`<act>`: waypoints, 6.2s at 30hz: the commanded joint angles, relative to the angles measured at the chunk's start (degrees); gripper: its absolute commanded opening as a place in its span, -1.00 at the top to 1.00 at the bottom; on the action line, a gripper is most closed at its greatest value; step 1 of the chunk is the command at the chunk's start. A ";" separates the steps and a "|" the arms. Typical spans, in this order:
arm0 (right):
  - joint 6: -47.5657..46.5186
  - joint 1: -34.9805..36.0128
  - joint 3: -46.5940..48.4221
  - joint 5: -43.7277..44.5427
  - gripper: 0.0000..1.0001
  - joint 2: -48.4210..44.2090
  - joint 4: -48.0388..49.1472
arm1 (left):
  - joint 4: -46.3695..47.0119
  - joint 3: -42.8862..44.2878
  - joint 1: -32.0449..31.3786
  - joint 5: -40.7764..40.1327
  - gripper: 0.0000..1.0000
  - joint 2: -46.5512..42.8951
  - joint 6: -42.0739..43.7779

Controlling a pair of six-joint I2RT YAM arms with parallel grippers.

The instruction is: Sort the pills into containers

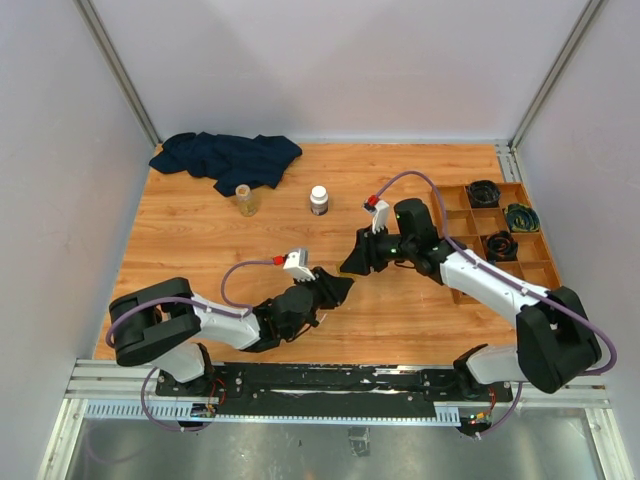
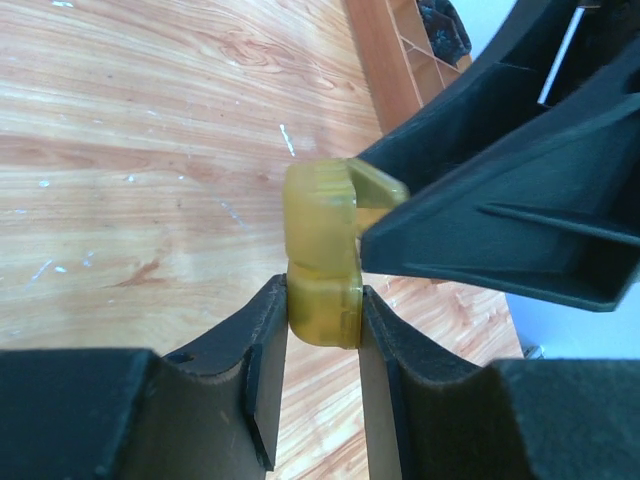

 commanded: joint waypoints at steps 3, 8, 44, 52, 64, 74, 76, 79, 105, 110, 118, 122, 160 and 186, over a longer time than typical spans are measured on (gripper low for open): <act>-0.21 -1.18 -1.17 -4.66 0.99 -2.37 2.25 | 8.53 -5.21 -0.10 -1.06 1.00 -3.07 3.05; 0.28 -2.20 -1.65 -8.59 0.95 -2.05 3.98 | 13.36 -6.89 -0.10 0.77 0.99 -3.79 6.07; -10.33 -15.77 -3.35 -33.52 -0.83 -10.57 6.13 | 47.59 -15.65 3.68 21.82 0.99 3.10 5.24; -9.27 -15.70 -3.53 -34.19 -0.72 -4.91 5.57 | 51.10 -15.80 4.20 23.93 0.99 4.34 5.54; -12.89 -12.36 -2.23 -34.68 -0.31 0.47 0.74 | 51.06 -15.71 5.00 23.22 0.99 3.83 5.28; -15.77 -10.82 -0.73 -36.09 0.18 2.48 -2.46 | 51.04 -16.59 5.83 23.02 0.99 2.27 5.53; -15.27 -10.80 -0.70 -36.50 0.35 2.22 -1.65 | 51.02 -16.84 5.88 23.02 1.00 2.28 5.53; -14.20 -10.82 -0.67 -37.98 0.59 1.67 -0.47 | 51.05 -17.02 5.83 23.21 0.98 2.28 5.55; -61.77 -9.76 24.37 -20.60 0.99 12.10 -59.14 | -10.45 -19.82 5.83 16.78 -0.50 -43.94 24.48; -72.56 -4.92 33.77 -11.44 0.99 22.12 -73.02 | -19.21 -20.81 5.85 17.93 -0.42 -54.44 26.98; -81.59 1.04 47.29 -5.22 0.99 39.61 -88.15 | -21.89 -22.73 5.85 18.81 -0.38 -59.00 26.27; -81.01 2.60 51.60 -3.40 0.91 44.95 -89.43 | -21.89 -22.80 5.86 19.22 -0.38 -58.86 26.46; -109.39 3.34 2.13 -5.49 0.84 0.14 -46.74 | -15.39 -18.28 5.87 12.50 0.69 -35.37 25.85; -88.77 8.28 1.90 10.34 0.89 7.91 -27.42 | -16.18 -21.53 5.88 11.37 0.67 -38.92 22.96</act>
